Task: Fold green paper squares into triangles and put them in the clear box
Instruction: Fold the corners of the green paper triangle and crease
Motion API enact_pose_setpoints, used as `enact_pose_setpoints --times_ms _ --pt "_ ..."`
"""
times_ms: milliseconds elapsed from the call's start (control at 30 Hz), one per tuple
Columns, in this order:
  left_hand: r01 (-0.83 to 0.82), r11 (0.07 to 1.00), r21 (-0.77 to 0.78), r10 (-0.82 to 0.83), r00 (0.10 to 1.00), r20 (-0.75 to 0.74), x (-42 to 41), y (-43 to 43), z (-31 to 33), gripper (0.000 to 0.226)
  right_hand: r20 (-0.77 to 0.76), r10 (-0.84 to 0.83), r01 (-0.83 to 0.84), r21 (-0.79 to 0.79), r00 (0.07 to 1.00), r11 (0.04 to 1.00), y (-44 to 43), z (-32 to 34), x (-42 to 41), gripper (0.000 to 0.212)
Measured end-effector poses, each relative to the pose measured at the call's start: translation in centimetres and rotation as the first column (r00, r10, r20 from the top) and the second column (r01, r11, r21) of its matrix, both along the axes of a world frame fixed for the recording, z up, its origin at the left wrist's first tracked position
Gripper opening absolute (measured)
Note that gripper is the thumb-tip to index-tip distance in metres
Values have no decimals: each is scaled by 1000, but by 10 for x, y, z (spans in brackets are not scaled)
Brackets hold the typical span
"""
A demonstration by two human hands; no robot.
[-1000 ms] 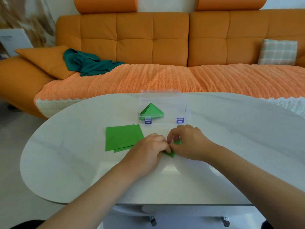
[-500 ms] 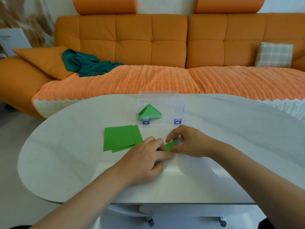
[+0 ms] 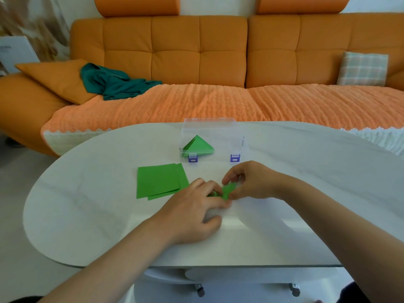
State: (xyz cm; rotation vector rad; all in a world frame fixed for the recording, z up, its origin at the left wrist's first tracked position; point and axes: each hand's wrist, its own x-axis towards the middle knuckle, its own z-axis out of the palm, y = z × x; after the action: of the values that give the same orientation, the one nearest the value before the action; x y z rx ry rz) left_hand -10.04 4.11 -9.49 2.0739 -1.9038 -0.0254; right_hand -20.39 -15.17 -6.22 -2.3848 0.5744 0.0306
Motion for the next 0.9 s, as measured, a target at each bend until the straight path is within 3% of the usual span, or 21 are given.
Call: enact_pose_setpoints --times_ms 133,500,733,900 --pt "-4 1000 -20 4 1000 -6 0 0 -2 42 8 -56 55 75 998 996 -7 3 2 19" --pt "-3 1000 -31 3 1000 -21 0 2 -4 41 62 -167 168 -5 984 986 -14 -2 6 39" --pt "-54 994 -98 35 982 -186 4 -3 -8 28 155 -84 91 -35 984 995 -3 -8 -8 33" --pt "-90 986 -138 55 969 -239 13 -9 -6 21 200 132 -116 -89 971 989 7 -5 -20 23"
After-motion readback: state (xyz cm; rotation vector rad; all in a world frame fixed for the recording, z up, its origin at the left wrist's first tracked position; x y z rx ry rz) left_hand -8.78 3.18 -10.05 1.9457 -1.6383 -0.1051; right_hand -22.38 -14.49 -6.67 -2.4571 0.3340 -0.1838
